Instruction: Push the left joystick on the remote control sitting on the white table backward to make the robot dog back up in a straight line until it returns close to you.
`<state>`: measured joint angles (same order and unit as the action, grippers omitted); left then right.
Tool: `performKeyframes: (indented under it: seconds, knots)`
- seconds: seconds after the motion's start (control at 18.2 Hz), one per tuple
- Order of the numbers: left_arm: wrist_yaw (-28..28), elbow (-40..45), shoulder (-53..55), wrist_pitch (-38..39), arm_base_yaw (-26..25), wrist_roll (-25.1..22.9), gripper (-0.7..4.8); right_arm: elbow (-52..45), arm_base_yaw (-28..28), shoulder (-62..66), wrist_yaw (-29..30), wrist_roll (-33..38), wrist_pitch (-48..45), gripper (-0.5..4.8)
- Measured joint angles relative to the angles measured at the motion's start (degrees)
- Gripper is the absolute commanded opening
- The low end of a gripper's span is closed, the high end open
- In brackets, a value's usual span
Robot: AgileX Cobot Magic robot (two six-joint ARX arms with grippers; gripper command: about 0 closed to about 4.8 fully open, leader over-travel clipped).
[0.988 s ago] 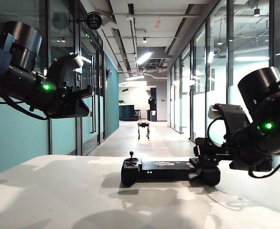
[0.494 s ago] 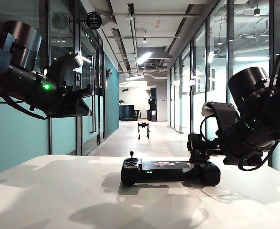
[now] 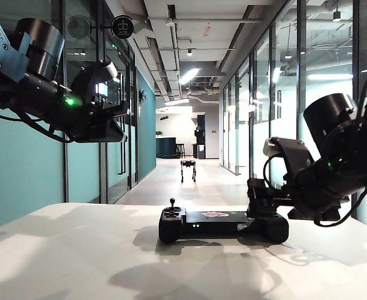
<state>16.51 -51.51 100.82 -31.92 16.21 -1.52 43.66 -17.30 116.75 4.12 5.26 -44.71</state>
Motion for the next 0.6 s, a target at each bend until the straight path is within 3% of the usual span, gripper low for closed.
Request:
performKeyframes:
  seconds: [0.27,0.49,0.6]
  knots:
    - [1.11,-0.02,0.0,0.59,0.15,0.0,-0.05,2.6,0.07,3.82,0.02,-0.07,0.33,4.41]
    - [1.33,-0.02,0.0,1.36,0.24,0.02,-0.05,2.71,0.15,4.0,0.02,-0.79,0.44,3.17]
    - [1.33,-0.04,0.0,1.38,0.24,0.02,-0.05,2.71,0.22,4.02,-0.24,-1.27,0.46,3.01]
